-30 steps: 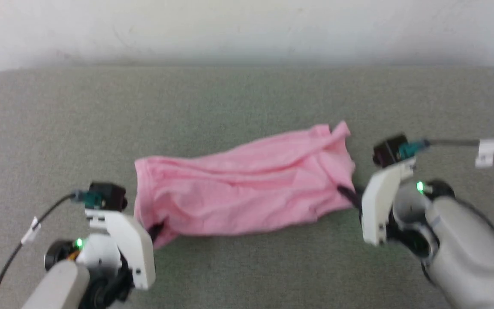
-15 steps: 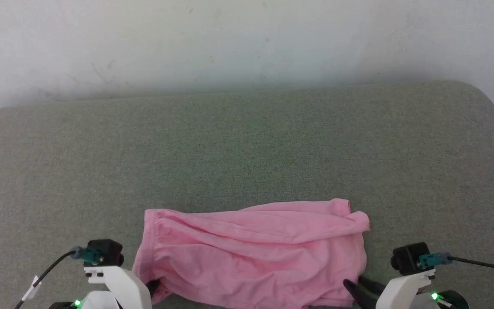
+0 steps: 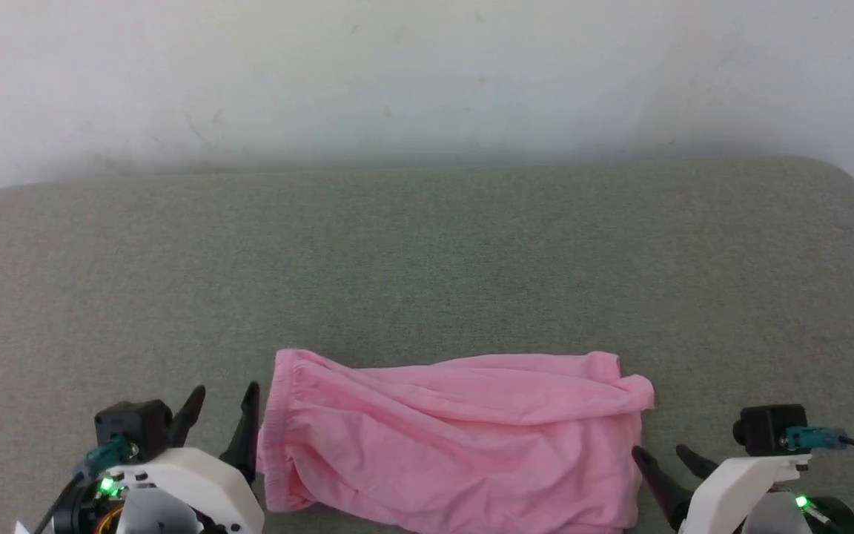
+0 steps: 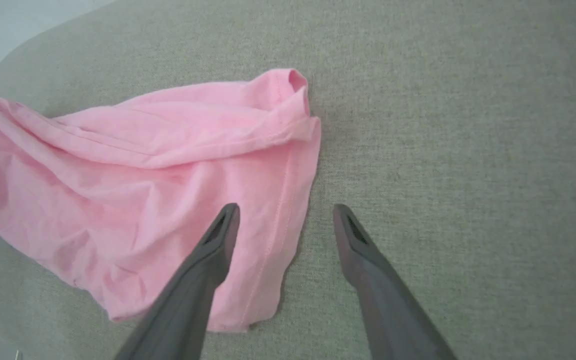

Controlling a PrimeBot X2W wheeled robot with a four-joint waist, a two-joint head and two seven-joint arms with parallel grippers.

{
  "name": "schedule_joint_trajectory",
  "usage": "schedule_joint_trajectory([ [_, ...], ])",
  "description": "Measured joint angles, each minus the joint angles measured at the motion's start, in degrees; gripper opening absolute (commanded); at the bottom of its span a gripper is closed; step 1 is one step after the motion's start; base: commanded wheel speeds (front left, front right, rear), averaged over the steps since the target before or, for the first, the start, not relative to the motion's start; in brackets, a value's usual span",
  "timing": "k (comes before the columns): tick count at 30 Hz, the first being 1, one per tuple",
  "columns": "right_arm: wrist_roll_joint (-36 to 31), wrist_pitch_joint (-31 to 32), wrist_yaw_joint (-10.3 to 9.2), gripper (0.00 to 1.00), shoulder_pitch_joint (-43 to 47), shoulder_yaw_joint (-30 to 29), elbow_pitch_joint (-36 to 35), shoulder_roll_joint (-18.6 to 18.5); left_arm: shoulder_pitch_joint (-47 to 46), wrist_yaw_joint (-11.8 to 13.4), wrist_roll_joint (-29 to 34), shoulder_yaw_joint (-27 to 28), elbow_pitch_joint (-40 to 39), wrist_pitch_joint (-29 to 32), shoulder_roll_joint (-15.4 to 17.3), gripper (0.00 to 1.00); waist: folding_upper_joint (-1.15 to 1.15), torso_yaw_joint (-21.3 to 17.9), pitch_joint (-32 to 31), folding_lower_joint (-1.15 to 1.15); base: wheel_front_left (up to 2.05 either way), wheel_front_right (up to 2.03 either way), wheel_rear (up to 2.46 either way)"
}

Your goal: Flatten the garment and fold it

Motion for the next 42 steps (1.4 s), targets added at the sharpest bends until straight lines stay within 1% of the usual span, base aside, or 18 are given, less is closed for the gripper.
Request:
schedule_joint_trajectory([
  [5, 1.92, 3.07, 0.0, 1.0, -3.94, 0.46, 6.13, -0.59, -1.41, -1.92, 5.65, -1.75, 0.85, -10.17, -0.36, 1.0, 0.0, 1.64, -0.17, 0.0, 0.0, 0.0, 0.0],
  [6, 1.92, 3.07, 0.0, 1.0, -3.94, 0.46, 6.13, -0.59, -1.41, -1.92, 5.65, -1.75, 0.85, -10.17, -0.36, 1.0, 0.0, 1.64, -0.17, 0.0, 0.0, 0.0, 0.0],
  [9, 3.0, 4.67, 0.0, 1.0, -7.05, 2.01, 10.62, -0.7, -2.83, -2.46, 8.36, -3.12, 2.13, -14.45, -0.74, 1.0, 0.0, 2.51, -0.07, 0.0, 0.0, 0.0, 0.0],
  [12, 3.89, 6.41, 0.0, 1.0, -10.31, 3.83, 15.1, -0.73, -4.37, -3.23, 10.24, -4.05, 3.54, -16.68, -1.41, 1.0, 0.0, 3.11, 0.5, 0.0, 0.0, 0.0, 0.0],
  [14, 4.27, 7.06, 0.0, 1.0, -12.48, 4.49, 17.66, -0.87, -5.19, -3.42, 10.94, -4.47, 4.39, -17.34, -1.97, 1.0, 0.0, 3.39, 0.86, 0.0, 0.0, 0.0, 0.0],
  [17, 4.88, 9.7, 0.02, 1.0, -15.3, 5.31, 22.03, -1.21, -5.93, -3.5, 11.33, -5.02, 5.45, -17.85, -2.85, 1.0, 0.0, 3.91, 1.2, 0.0, 0.0, 0.0, 0.0],
  [18, 5.56, 10.68, 0.01, 0.93, -16.01, 5.48, 23.35, -1.25, -6.21, -3.87, 11.36, -5.11, 5.75, -18.02, -3.16, 1.0, 0.0, 4.1, 1.26, 0.0, 0.0, 0.0, 0.0],
  [19, 5.82, 11.68, 0.01, 0.46, -16.7, 5.77, 24.38, -1.48, -6.45, -3.92, 11.38, -5.2, 5.92, -18.11, -3.45, 1.0, 0.0, 4.28, 1.27, 0.0, 0.0, 0.0, 0.0],
  [20, 5.95, 12.44, 0.01, 0.32, -17.34, 6.04, 25.14, -1.7, -6.54, -3.96, 11.44, -5.26, 6.05, -18.23, -3.68, 1.0, 0.0, 4.43, 1.24, -0.01, 0.0, 0.0, 0.0],
  [21, 6.7, 12.65, -0.01, 0.1, -17.7, 6.09, 25.74, -1.81, -6.6, -4.0, 11.44, -5.31, 6.21, -18.27, -3.8, 1.0, 0.0, 4.56, 1.16, -0.01, 0.0, 0.0, 0.0],
  [22, 7.28, 12.67, -0.02, 0.0, -17.95, 6.17, 26.26, -1.97, -6.62, -4.01, 11.44, -5.3, 6.31, -18.28, -3.9, 1.0, 0.0, 4.63, 1.06, -0.01, 0.0, 0.0, 0.0],
  [28, 9.16, 11.45, -0.08, 0.0, -18.3, 8.76, 27.14, -2.23, -6.62, -4.42, 11.39, -4.72, 6.68, -18.68, -4.5, 1.0, 0.0, 4.63, -0.19, 0.0, 0.0, 0.0, 0.0],
  [34, 10.2, 6.98, -0.08, 0.0, -15.95, 10.09, 23.58, -3.26, -6.02, -4.49, 10.96, -4.13, 6.42, -18.78, -5.09, 1.0, 0.0, 4.51, -1.77, 0.01, 0.0, 0.0, 0.0],
  [37, 10.18, 5.37, -0.07, 0.0, -14.28, 8.78, 20.73, -4.58, -5.56, -4.49, 10.85, -3.75, 6.37, -18.78, -5.31, 1.0, 0.0, 4.37, -2.43, 0.01, 0.0, 0.0, 0.0],
  [42, 9.58, 4.77, -0.03, 0.0, -11.18, 3.6, 15.93, -6.92, -3.99, -4.47, 10.43, -2.86, 6.12, -18.79, -5.66, 1.0, 0.0, 3.79, -3.05, 0.01, 0.0, 0.0, 0.0],
])
